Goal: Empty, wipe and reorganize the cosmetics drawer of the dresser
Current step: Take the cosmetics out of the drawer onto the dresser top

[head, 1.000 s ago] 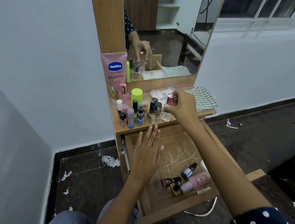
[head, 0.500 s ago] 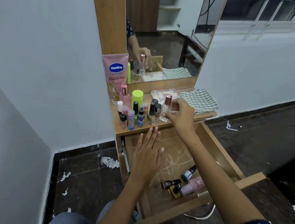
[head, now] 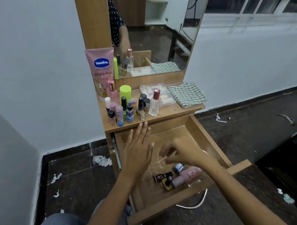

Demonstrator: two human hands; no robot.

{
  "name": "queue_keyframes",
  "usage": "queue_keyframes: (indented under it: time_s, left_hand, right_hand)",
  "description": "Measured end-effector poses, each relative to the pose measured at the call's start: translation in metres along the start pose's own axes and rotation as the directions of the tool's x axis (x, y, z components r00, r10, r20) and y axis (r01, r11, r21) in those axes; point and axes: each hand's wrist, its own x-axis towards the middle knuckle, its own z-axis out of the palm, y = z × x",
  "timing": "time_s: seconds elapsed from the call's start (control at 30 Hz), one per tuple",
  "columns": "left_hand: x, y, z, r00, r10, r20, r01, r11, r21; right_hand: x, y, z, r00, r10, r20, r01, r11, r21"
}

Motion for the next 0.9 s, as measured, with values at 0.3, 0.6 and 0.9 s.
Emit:
queue_keyframes:
  time_s: [0.3, 0.6, 0.9]
  left_hand:
    - [-0.014, 0.008, -0.016, 0.849, 0.265, 0.458, -0.285, 0.958, -0.025]
    - [-0.016, 0.033, -0.015, 0.787, 0.242, 0.567, -0.320, 0.947, 0.039]
    - [-0.016, 0.031, -0.027, 0.990, -0.133, 0.056, 0.144, 0.934, -0.326]
  right_hand:
    - [-0.001, 0.013, 0.036, 0.995, 0.092, -0.029, -0.095, 0.981, -0.168]
    - [-0.002, 0.026, 0.050, 0.884, 0.235, -0.404, -0.140, 0.958, 0.252]
    - [-0.010, 0.031, 0.043, 0.717, 0.308, -0.625, 0.037, 0.879, 0.475]
